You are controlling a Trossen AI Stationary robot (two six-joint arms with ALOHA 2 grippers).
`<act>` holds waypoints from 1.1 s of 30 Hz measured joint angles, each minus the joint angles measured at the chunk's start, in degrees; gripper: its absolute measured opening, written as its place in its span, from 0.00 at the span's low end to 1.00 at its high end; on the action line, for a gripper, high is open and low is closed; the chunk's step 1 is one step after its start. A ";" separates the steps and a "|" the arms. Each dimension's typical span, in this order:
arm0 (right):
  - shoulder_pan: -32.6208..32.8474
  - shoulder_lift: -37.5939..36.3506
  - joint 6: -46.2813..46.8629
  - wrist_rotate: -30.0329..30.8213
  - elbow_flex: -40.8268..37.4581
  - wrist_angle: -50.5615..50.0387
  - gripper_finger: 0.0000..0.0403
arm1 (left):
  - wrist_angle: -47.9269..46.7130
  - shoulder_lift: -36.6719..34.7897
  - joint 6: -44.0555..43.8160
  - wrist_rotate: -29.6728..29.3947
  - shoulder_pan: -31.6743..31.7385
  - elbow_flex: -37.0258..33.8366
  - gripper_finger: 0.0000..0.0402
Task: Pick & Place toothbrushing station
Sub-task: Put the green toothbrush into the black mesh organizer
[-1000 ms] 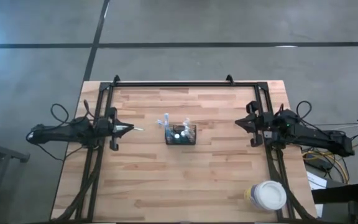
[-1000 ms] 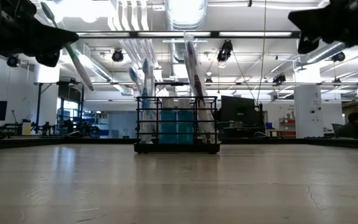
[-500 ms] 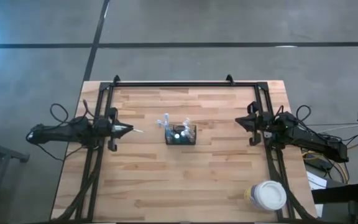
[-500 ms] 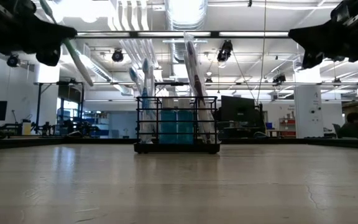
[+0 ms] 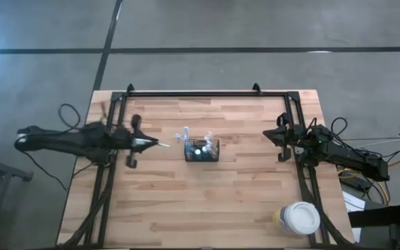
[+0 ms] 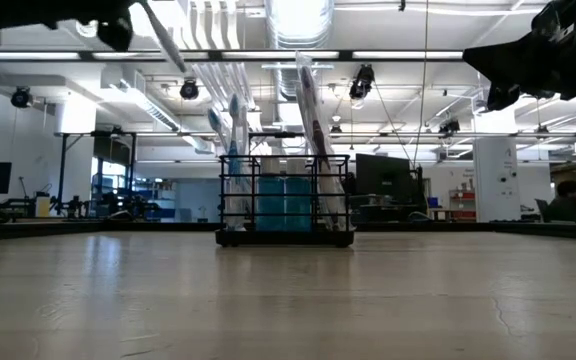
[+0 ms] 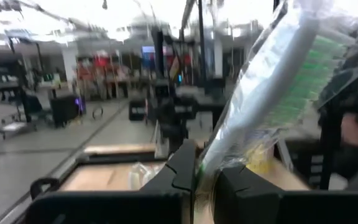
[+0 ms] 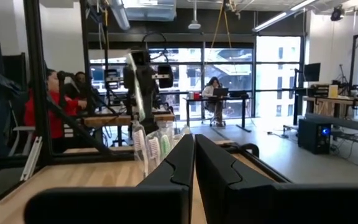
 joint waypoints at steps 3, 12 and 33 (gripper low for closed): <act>0.00 0.00 -0.30 0.11 0.00 0.02 0.03 | 0.66 7.50 1.04 0.63 0.00 3.64 0.05; 0.00 0.15 -0.27 0.11 0.00 -0.24 0.03 | 2.11 25.08 1.49 0.89 0.45 11.43 0.05; 0.00 0.39 -0.21 0.03 0.00 -0.40 0.03 | 2.95 37.72 -3.67 2.31 6.02 14.52 0.05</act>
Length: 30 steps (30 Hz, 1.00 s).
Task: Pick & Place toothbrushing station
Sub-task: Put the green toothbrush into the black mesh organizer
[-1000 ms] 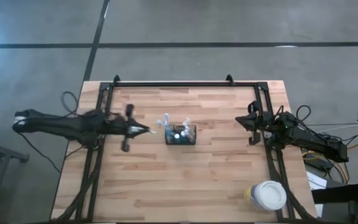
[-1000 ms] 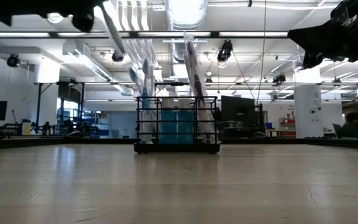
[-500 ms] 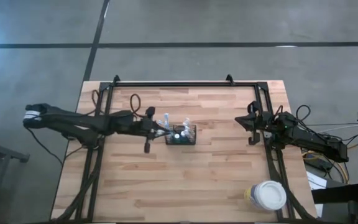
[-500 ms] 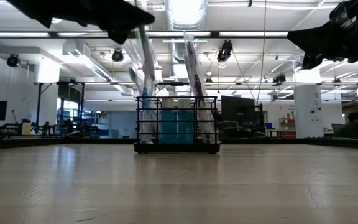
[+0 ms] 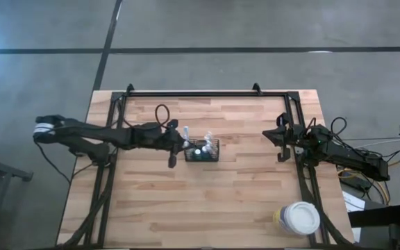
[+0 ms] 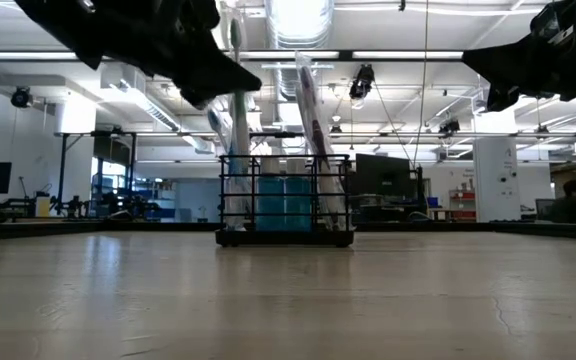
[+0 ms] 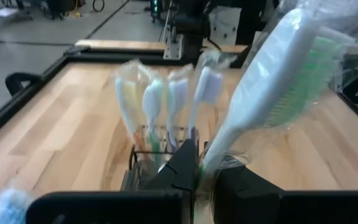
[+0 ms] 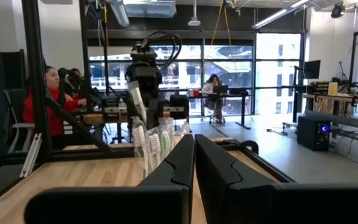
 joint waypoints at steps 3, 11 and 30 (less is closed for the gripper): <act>0.00 0.02 0.00 -0.02 0.02 0.00 0.03 | 0.46 1.39 -0.19 0.00 0.22 0.00 0.06; 0.01 0.03 0.00 -0.04 0.02 -0.03 0.03 | 4.41 8.06 -0.07 -0.06 0.41 -0.76 0.05; 0.02 0.04 0.00 -0.04 0.02 -0.25 0.03 | 8.16 13.64 0.07 0.07 0.65 -1.52 0.08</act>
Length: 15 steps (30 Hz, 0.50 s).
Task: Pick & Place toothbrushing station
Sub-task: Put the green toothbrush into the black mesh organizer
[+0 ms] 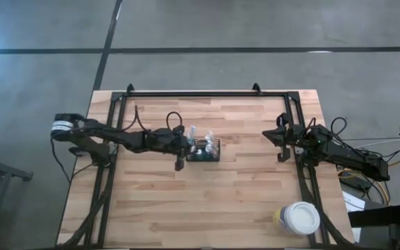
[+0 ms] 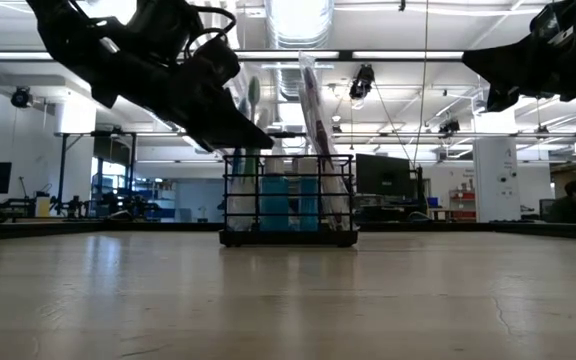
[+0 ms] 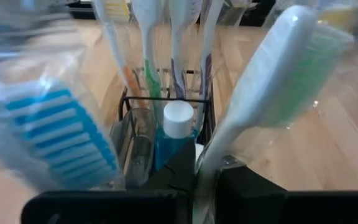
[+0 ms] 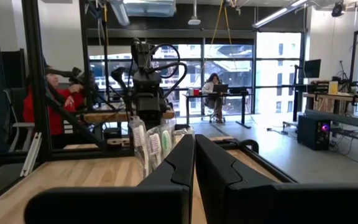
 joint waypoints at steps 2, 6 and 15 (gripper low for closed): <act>0.00 0.00 0.00 0.01 0.00 -0.09 0.03 | -0.76 -0.53 -0.42 0.02 0.02 -0.05 0.11; 0.00 0.00 0.00 0.01 0.00 -0.23 0.03 | -0.95 -0.78 -0.82 1.18 0.02 -0.12 0.21; 0.00 -0.02 -0.17 0.02 0.00 -0.21 0.03 | -0.99 -0.90 -1.59 4.11 0.02 0.41 0.48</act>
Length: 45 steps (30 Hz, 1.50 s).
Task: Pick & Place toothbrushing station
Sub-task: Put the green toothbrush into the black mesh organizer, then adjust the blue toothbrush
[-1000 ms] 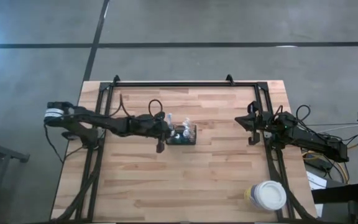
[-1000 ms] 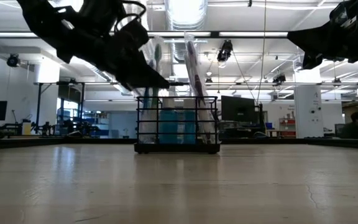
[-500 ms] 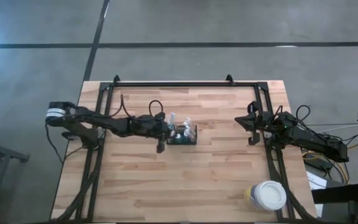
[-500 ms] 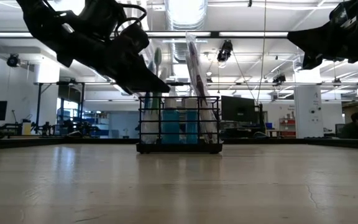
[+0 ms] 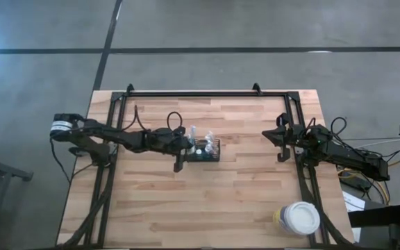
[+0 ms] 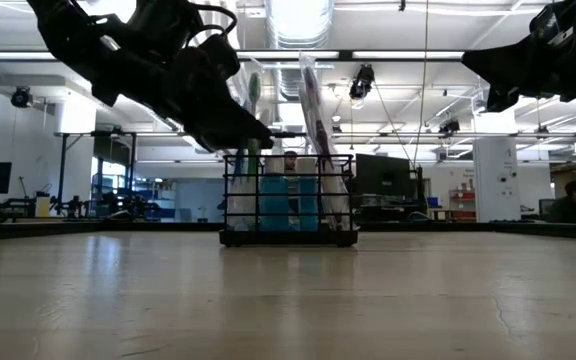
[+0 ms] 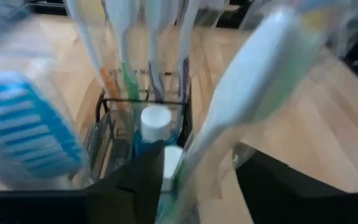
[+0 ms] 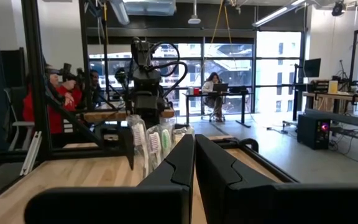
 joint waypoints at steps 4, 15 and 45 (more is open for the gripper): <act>0.00 0.00 -0.07 -0.02 0.00 -0.02 0.03 | -0.75 -1.21 -1.46 1.65 0.00 1.04 0.56; 0.00 0.04 -0.29 -0.02 0.04 -0.52 0.03 | -13.15 -7.44 -1.77 1.94 0.00 4.50 0.60; 0.00 0.04 -0.24 -0.02 0.04 -0.57 0.03 | -3.21 -4.93 18.23 20.58 0.29 4.20 0.61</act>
